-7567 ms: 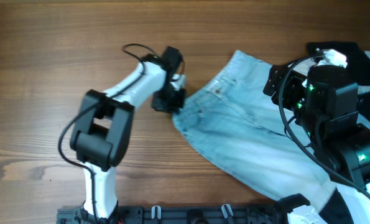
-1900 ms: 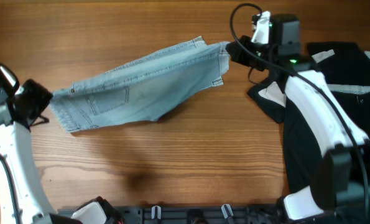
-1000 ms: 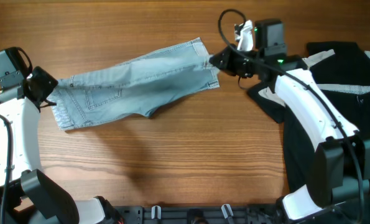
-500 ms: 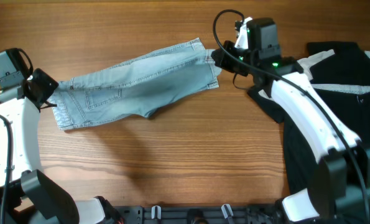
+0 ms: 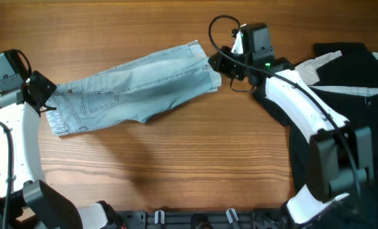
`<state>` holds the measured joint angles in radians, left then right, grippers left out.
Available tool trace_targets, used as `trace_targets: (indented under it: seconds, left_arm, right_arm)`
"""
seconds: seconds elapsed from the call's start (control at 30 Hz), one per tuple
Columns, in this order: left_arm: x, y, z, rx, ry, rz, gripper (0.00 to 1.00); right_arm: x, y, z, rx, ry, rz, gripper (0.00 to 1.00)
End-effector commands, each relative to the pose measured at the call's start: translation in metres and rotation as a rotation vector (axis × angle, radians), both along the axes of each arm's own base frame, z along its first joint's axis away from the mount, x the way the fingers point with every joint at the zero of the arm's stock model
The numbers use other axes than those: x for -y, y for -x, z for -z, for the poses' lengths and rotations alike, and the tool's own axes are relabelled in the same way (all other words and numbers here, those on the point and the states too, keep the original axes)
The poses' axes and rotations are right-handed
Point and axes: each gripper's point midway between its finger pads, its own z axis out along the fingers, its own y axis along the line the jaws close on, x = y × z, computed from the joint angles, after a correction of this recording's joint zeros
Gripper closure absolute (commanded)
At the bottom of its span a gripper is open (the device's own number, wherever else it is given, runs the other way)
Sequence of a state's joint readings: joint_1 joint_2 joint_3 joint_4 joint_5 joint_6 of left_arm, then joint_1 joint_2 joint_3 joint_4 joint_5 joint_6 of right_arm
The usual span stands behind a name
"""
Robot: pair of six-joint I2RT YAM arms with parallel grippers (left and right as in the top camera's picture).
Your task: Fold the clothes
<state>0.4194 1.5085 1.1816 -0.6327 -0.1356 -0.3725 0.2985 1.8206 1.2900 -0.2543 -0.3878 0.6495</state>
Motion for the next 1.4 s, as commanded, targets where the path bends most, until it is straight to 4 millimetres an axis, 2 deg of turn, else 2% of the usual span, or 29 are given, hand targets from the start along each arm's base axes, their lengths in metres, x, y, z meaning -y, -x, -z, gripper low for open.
trace_targets:
  seconds: [0.0, 0.07, 0.13, 0.2, 0.27, 0.3, 0.37, 0.43, 0.5, 0.6, 0.67, 0.7, 0.77, 0.8, 0.83, 0.87, 0.9, 0.97, 1.0, 1.07, 1.1, 1.13, 1.17, 1.2, 1.23, 1.27, 1.3, 1.33, 1.37]
  left_arm:
    - [-0.009, -0.016, 0.003, 0.031, -0.006, -0.013, 0.40]
    - [-0.006, -0.011, 0.008, 0.002, 0.006, -0.013, 0.35]
    - [-0.004, -0.006, 0.012, -0.029, 0.010, -0.001, 0.35]
    - [0.001, 0.003, 0.018, -0.074, 0.034, 0.000, 0.45]
    - [0.007, 0.013, 0.027, -0.126, 0.063, 0.004, 0.48]
    - [0.009, 0.018, 0.033, -0.151, 0.074, 0.004, 0.48]
    - [0.017, 0.029, 0.063, -0.228, 0.124, 0.010, 0.49]
    - [0.023, 0.035, 0.084, -0.275, 0.163, 0.018, 0.50]
    - [0.022, 0.034, 0.092, -0.294, 0.171, 0.018, 0.50]
    - [0.023, 0.037, 0.104, -0.327, 0.186, 0.018, 0.53]
    - [0.025, 0.041, 0.121, -0.377, 0.209, 0.016, 0.57]
    - [0.026, 0.042, 0.129, -0.398, 0.218, 0.016, 0.60]
    - [0.027, 0.045, 0.144, -0.435, 0.235, 0.015, 0.74]
    - [0.028, 0.046, 0.147, -0.445, 0.239, 0.015, 0.83]
    - [0.028, 0.047, 0.148, -0.449, 0.239, 0.015, 0.93]
    - [0.026, 0.047, 0.147, -0.447, 0.235, 0.016, 0.96]
    - [0.025, 0.047, 0.146, -0.446, 0.230, 0.016, 0.96]
    - [0.023, 0.048, 0.145, -0.450, 0.224, 0.031, 0.96]
    - [0.022, 0.050, 0.145, -0.458, 0.218, 0.043, 0.96]
    - [0.022, 0.050, 0.145, -0.458, 0.219, 0.044, 0.96]
    - [0.022, 0.050, 0.144, -0.458, 0.220, 0.044, 0.96]
    - [0.023, 0.051, 0.141, -0.455, 0.222, 0.045, 0.95]
    - [0.028, 0.049, 0.136, -0.435, 0.242, 0.056, 0.90]
    - [0.033, 0.045, 0.125, -0.395, 0.260, 0.070, 0.81]
    - [0.035, 0.041, 0.114, -0.357, 0.260, 0.078, 0.71]
    - [0.036, 0.038, 0.099, -0.313, 0.251, 0.086, 0.66]
    - [0.039, 0.035, 0.086, -0.269, 0.251, 0.097, 0.64]
    - [0.043, 0.032, 0.076, -0.232, 0.261, 0.112, 0.69]
    - [0.048, 0.029, 0.066, -0.194, 0.276, 0.130, 0.86]
  right_arm:
    - [0.003, -0.028, -0.005, 0.199, 0.110, -0.065, 0.22]
    - [0.015, -0.030, -0.001, 0.211, 0.161, -0.068, 0.21]
    - [0.034, -0.022, 0.015, 0.128, 0.194, -0.058, 0.23]
    - [0.053, -0.006, 0.035, 0.028, 0.259, -0.064, 0.29]
    - [0.061, 0.011, 0.051, -0.034, 0.332, -0.109, 0.33]
    - [0.060, 0.014, 0.056, -0.047, 0.340, -0.123, 0.33]
    - [0.053, 0.016, 0.086, -0.101, 0.334, -0.149, 0.34]
    - [0.036, 0.014, 0.102, -0.093, 0.261, -0.219, 0.37]
    - [0.023, 0.014, 0.108, -0.074, 0.201, -0.284, 0.37]
    - [0.017, 0.017, 0.116, -0.091, 0.178, -0.304, 0.34]
    - [0.007, 0.022, 0.124, -0.097, 0.180, -0.328, 0.34]
    - [0.000, 0.023, 0.127, -0.089, 0.185, -0.349, 0.34]
    - [-0.003, 0.024, 0.127, -0.078, 0.189, -0.364, 0.33]
    - [-0.003, 0.024, 0.127, -0.079, 0.189, -0.364, 0.36]
    - [-0.001, 0.029, 0.130, -0.102, 0.192, -0.366, 0.50]
    - [0.002, 0.036, 0.134, -0.142, 0.206, -0.364, 0.78]
    - [0.010, 0.046, 0.141, -0.199, 0.241, -0.354, 0.95]
    - [0.041, 0.062, 0.153, -0.342, 0.366, -0.237, 0.96]
    - [0.063, 0.074, 0.152, -0.406, 0.468, -0.177, 0.96]
    - [0.080, 0.084, 0.139, -0.433, 0.544, -0.155, 0.96]
    - [0.088, 0.092, 0.124, -0.441, 0.577, -0.145, 0.92]
    - [0.093, 0.099, 0.103, -0.436, 0.593, -0.136, 0.58]
    - [0.094, 0.099, 0.088, -0.408, 0.591, -0.124, 0.41]
    - [0.093, 0.090, 0.059, -0.313, 0.572, -0.100, 0.27]
    - [0.089, 0.078, 0.033, -0.206, 0.546, -0.078, 0.24]
    - [0.083, 0.065, 0.010, -0.108, 0.507, -0.058, 0.24]
    - [0.070, 0.052, -0.009, -0.014, 0.443, -0.070, 0.33]
    - [0.061, 0.045, -0.014, 0.022, 0.402, -0.081, 0.44]
    - [0.052, 0.040, -0.009, 0.029, 0.366, -0.105, 0.68]
